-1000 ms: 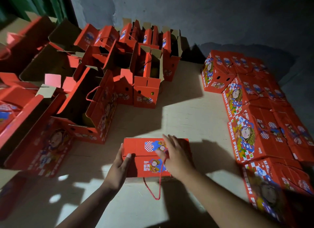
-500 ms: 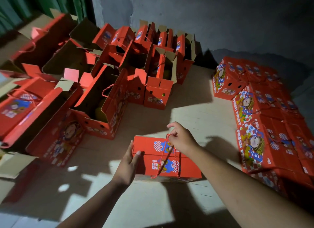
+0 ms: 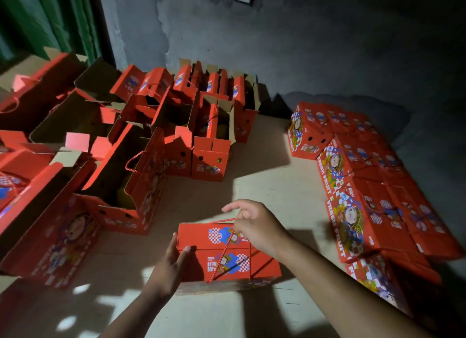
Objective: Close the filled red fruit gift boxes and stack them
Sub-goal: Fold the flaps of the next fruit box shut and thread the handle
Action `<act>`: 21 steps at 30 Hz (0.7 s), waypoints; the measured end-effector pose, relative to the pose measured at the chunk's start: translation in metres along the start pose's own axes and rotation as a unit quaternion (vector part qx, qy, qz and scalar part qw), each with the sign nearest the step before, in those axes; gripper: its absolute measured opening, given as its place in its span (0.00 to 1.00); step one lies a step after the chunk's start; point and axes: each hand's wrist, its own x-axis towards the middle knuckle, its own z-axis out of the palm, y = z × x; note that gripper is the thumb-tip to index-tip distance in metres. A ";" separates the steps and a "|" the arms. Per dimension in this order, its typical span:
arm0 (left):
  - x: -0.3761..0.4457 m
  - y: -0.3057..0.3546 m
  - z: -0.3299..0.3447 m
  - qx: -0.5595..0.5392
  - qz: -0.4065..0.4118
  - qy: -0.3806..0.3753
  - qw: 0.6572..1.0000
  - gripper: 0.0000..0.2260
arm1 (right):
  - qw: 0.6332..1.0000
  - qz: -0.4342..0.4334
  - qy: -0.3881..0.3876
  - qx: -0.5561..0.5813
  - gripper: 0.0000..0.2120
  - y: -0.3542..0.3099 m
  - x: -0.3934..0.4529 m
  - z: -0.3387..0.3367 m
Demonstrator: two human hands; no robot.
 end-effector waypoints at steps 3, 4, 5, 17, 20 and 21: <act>-0.002 0.006 -0.002 -0.024 -0.015 -0.010 1.000 0.36 | 1.000 0.009 0.014 0.023 0.19 0.000 -0.009 0.003; -0.004 0.007 -0.001 -0.032 -0.012 -0.012 0.999 0.34 | 0.999 0.010 0.018 0.028 0.18 -0.001 -0.010 0.003; -0.008 0.007 0.001 -0.039 -0.008 -0.012 0.999 0.31 | 0.999 0.010 0.022 0.026 0.17 -0.002 -0.012 0.004; -0.030 -0.010 0.015 -0.036 -0.128 0.043 0.990 0.55 | 0.990 0.037 0.110 0.076 0.16 0.001 -0.020 0.002; -0.028 -0.009 0.026 -0.077 -0.158 0.009 0.984 0.45 | 0.987 0.024 0.128 0.089 0.16 0.003 -0.023 -0.001; -0.027 -0.008 0.030 -0.081 -0.143 -0.013 0.986 0.41 | 0.987 0.022 0.130 0.096 0.16 0.004 -0.024 -0.003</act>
